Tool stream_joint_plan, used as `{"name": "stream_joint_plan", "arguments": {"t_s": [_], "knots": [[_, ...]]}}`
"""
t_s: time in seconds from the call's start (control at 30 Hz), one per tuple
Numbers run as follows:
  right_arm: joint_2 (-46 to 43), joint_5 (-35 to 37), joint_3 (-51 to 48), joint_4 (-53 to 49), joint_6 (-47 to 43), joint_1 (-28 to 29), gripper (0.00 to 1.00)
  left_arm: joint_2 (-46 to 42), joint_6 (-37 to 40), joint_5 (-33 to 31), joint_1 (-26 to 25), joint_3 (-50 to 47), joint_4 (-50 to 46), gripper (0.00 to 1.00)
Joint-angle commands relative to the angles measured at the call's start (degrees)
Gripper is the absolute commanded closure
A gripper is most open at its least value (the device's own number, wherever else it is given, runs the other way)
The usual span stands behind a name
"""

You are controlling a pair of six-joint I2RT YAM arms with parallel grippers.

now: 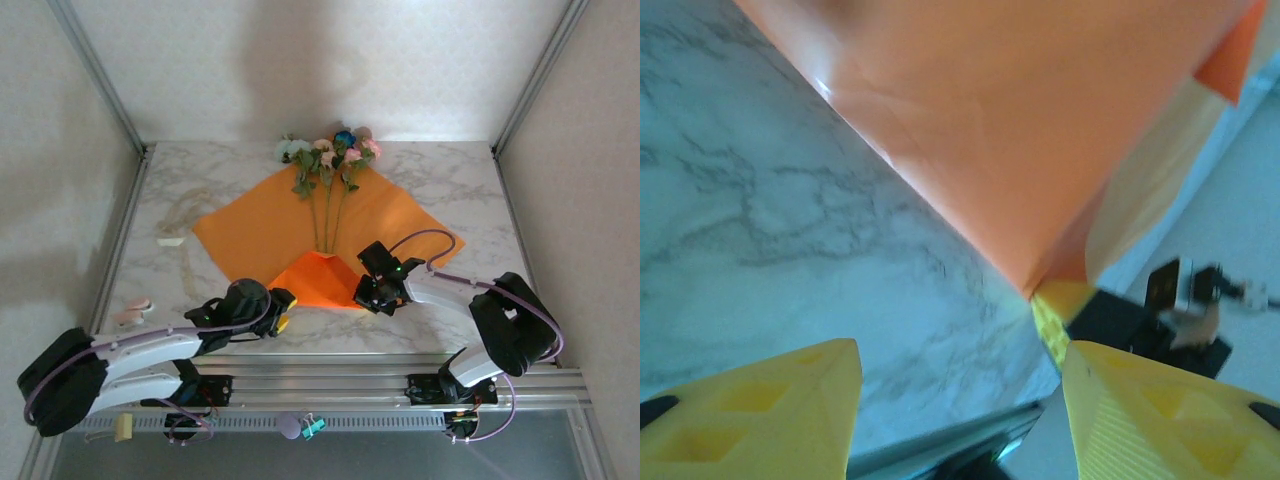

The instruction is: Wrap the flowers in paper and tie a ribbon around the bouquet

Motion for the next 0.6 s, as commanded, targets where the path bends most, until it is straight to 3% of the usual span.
{"name": "stream_joint_plan", "arguments": {"t_s": [0.0, 0.17, 0.43, 0.57], "knots": [[1.63, -0.40, -0.49, -3.52, 1.03, -0.48, 0.93, 3.65, -5.75, -6.55, -0.63, -1.26, 12.56, 0.48], [1.32, -1.53, -1.73, -3.60, 0.99, -2.21, 0.93, 9.73, -5.14, -7.95, -0.89, -3.87, 21.24, 0.58], [1.84, -2.86, -1.82, -2.10, 1.32, -3.51, 0.94, 14.12, -2.80, -8.17, -1.27, -2.88, 23.14, 0.62], [2.20, -3.18, -1.88, -1.69, 1.71, -3.51, 0.94, 18.03, -1.75, -8.11, -1.27, -2.35, 27.45, 0.76]]}}
